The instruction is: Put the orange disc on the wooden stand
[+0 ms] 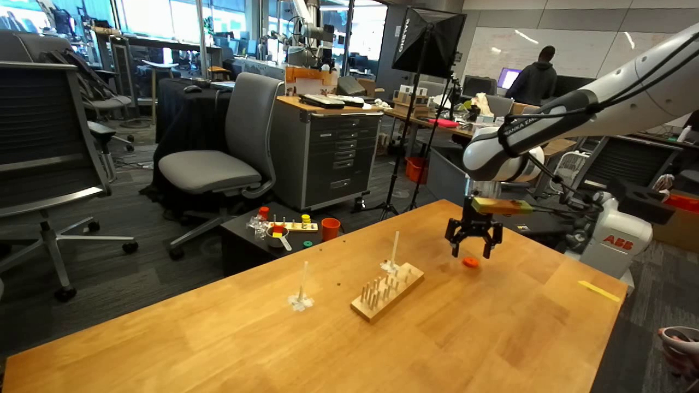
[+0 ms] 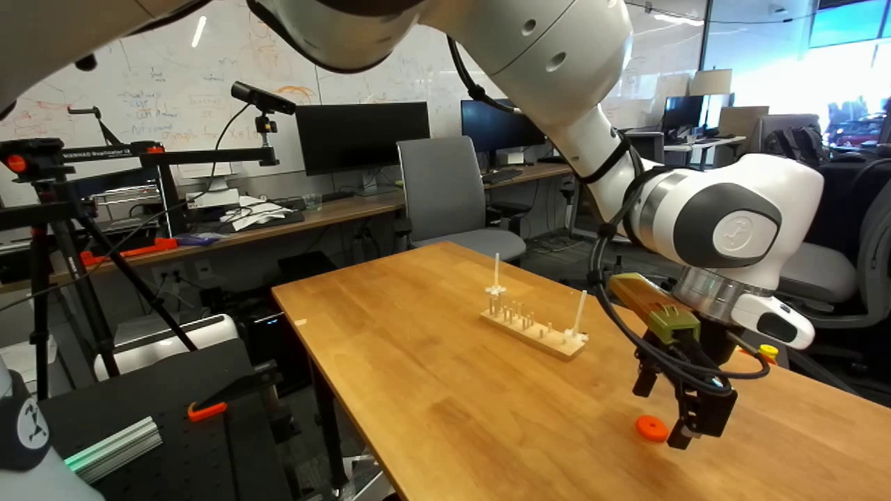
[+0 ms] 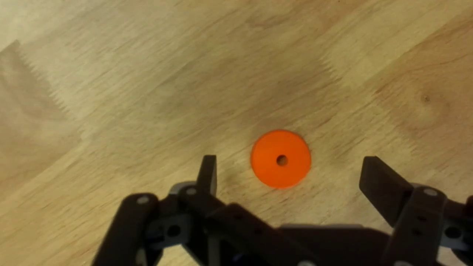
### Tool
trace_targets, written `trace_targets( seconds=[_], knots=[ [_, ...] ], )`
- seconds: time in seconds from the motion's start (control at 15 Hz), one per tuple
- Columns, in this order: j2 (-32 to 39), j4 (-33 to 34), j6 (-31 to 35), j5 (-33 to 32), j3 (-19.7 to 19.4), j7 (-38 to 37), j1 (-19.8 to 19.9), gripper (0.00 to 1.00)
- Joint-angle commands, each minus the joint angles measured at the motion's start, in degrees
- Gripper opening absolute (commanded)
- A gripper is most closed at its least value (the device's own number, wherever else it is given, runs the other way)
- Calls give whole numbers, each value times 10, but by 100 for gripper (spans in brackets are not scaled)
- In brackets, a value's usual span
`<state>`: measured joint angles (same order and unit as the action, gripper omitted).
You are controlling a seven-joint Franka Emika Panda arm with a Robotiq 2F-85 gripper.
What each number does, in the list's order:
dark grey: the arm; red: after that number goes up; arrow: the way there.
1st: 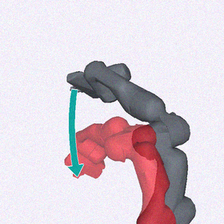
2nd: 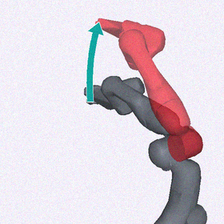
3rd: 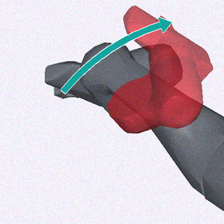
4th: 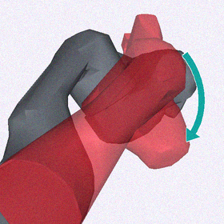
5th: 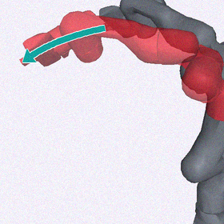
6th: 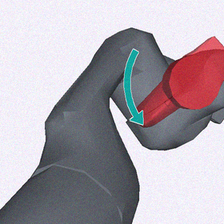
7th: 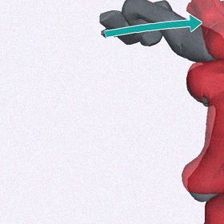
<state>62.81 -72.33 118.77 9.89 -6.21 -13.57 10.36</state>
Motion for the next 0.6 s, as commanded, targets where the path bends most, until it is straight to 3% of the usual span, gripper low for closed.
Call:
trace_targets(
  seconds=[0.0, 0.53],
  knots=[
    [21, 40, -23, 12, 7, -13, 12, 100],
    [29, 40, -30, 21, 12, -21, 15, 100]
  ],
)
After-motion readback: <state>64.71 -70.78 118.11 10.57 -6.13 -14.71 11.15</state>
